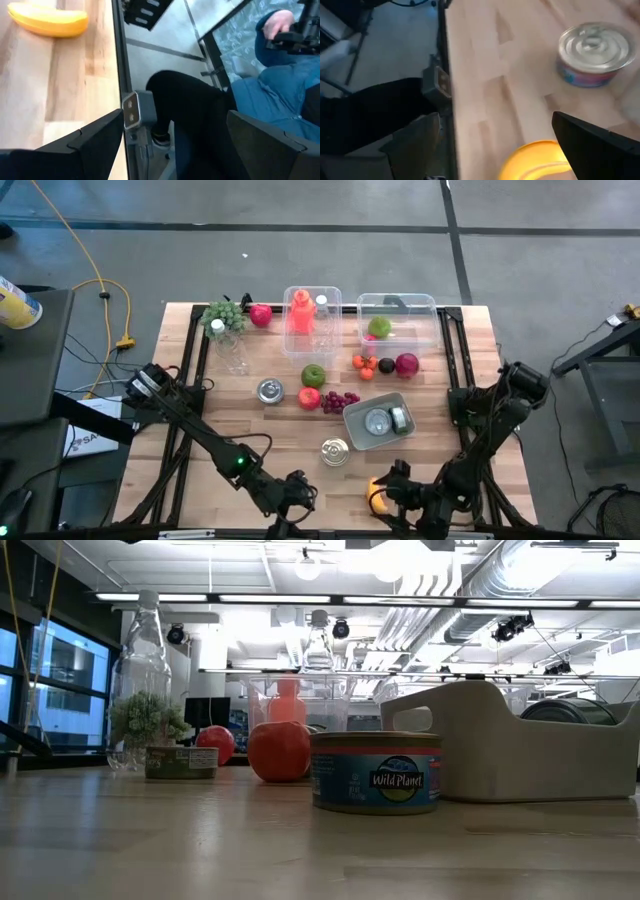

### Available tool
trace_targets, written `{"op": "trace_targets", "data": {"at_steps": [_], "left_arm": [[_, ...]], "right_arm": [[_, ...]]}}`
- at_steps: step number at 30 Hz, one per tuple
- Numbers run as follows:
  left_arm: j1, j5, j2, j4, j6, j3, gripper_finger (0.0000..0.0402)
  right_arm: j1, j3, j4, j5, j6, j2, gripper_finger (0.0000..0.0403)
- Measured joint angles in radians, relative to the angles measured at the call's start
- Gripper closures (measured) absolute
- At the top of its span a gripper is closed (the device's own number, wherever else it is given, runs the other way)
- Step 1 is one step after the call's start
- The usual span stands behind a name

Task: Pick & Place Food Item
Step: Put the banana into the right transparent bin

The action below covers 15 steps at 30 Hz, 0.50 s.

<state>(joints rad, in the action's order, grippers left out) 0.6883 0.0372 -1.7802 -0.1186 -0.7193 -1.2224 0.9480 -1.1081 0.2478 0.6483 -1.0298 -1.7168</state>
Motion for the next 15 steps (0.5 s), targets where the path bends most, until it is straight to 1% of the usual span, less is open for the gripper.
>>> {"op": "trace_targets", "data": {"at_steps": [4, 12, 15], "left_arm": [[0.0, -0.009, 0.0, 0.011, 0.005, 0.0, 0.006], [0.0, -0.009, 0.0, 0.019, 0.005, 0.0, 0.006], [0.0, -0.009, 0.0, 0.024, 0.005, 0.0, 0.006]], "right_arm": [[-0.006, -0.001, 0.009, -0.005, -0.015, -0.033, 0.0028], [-0.012, 0.0, 0.137, 0.001, -0.022, -0.141, 0.0027], [-0.014, 0.0, 0.145, 0.0, -0.035, -0.176, 0.0027]]}}
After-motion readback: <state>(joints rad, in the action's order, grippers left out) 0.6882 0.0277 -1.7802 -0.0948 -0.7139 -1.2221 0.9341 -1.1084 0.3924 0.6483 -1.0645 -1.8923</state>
